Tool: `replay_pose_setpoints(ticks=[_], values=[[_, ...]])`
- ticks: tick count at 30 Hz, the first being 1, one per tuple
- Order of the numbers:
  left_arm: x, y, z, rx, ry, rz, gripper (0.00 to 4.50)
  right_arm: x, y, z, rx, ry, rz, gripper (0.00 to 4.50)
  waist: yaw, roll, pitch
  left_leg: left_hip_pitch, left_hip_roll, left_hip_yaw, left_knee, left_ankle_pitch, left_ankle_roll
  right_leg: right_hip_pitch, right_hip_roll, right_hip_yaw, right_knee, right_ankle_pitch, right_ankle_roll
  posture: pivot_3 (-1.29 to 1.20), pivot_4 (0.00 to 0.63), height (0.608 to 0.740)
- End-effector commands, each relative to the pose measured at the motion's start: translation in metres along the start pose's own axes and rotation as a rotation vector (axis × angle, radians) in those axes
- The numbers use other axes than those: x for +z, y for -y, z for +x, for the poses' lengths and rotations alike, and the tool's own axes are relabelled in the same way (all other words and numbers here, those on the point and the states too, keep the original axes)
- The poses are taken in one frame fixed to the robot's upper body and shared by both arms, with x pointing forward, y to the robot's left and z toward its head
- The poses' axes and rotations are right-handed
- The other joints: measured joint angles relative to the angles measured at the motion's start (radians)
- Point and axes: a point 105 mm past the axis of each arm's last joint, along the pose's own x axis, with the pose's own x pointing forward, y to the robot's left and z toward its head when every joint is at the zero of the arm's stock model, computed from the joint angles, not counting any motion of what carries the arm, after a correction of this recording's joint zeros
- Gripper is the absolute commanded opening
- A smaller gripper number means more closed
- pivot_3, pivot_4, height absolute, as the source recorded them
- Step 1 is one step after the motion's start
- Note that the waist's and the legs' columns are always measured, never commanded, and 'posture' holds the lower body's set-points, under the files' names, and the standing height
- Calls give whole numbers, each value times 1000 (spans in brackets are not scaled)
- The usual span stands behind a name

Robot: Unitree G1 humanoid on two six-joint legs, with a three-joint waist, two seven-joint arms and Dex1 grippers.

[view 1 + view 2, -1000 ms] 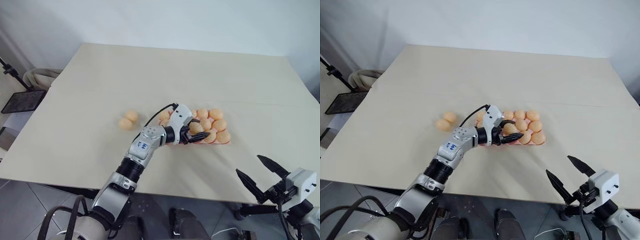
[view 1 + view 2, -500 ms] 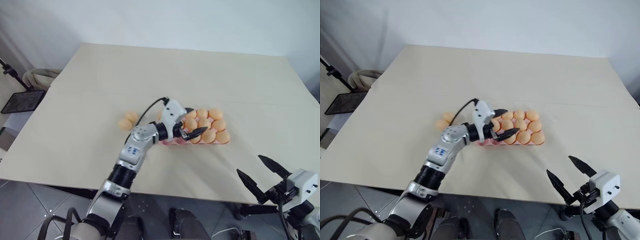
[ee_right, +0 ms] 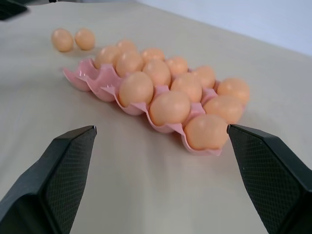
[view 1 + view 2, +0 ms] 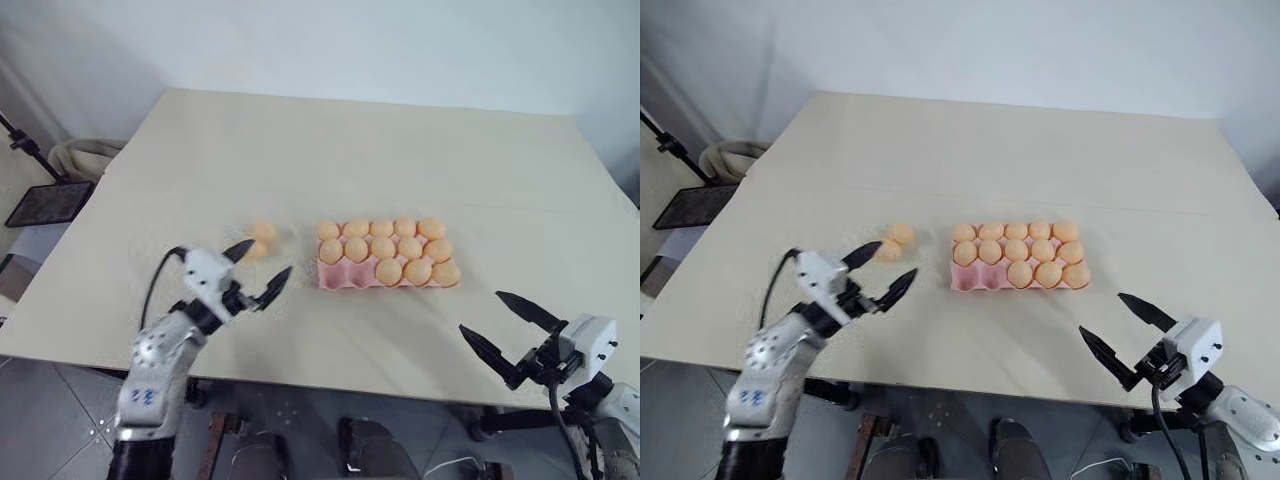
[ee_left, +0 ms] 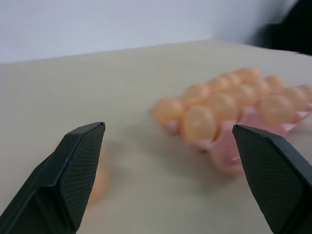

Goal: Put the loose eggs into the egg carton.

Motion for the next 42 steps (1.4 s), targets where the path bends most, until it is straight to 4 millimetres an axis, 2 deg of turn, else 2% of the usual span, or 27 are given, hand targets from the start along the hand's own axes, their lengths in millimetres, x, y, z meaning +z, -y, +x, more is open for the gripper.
replay_pose_setpoints(ticks=[1,4,10,16,24,27,31,33,35,37,42], values=[[7,-14,-25,91,19,10,4469,5,3,3,25,8,-26,4500,-1,0,0,0,0,0,0,0,0,0,0,0,0,0,0,0,150,740],[-13,-32,-53,255,-52,-71,4469,5,7,7,33,11,-27,4500,-5,0,0,0,0,0,0,0,0,0,0,0,0,0,0,0,150,740],[-26,-34,-70,350,-117,-204,4469,1,13,8,24,-8,-31,4500,2,-1,0,0,0,-1,0,0,0,0,0,0,-1,-3,-5,0,150,740],[-21,-31,-77,342,-128,-212,4469,-2,15,7,16,-14,-29,4500,-4,-1,0,-1,0,0,-1,-1,0,-1,0,0,-2,-3,-5,0,150,740],[-14,-26,-76,243,-91,-149,4469,-4,14,8,10,-14,-32,4500,-6,-1,0,0,1,0,-1,-1,-1,-1,1,0,-2,-4,-7,0,150,740],[-21,-31,-67,237,-77,-126,4469,-4,15,8,11,-15,-32,4500,-5,-1,0,0,1,0,-1,-1,-1,0,1,0,-3,-4,-7,0,150,740],[-31,-39,-34,226,-67,-90,4469,-2,13,6,14,-10,-37,4500,2,-1,0,-1,0,-1,0,-1,0,0,1,-1,-3,-4,-7,0,150,740],[-34,-40,-24,223,-64,-91,4469,0,12,5,11,-5,-39,4500,0,-2,-1,-1,0,0,0,-1,0,0,0,0,-3,-4,-7,0,150,740],[-35,-41,-12,203,-55,-89,4469,2,11,4,12,-6,-38,4500,-3,-2,-1,-1,0,1,-1,-2,0,0,0,0,-3,-3,-5,0,150,740],[-35,-40,2,170,-52,-89,4469,2,11,3,13,-10,-37,4500,-2,-2,-1,0,1,2,-1,-3,0,-1,1,0,-2,3,5,0,150,740],[-25,-45,37,113,-18,-79,4469,2,11,-1,-1,-18,-36,4500,1,-1,-1,-1,2,1,-1,-3,-2,-2,2,-1,-1,4,7,0,150,740]])
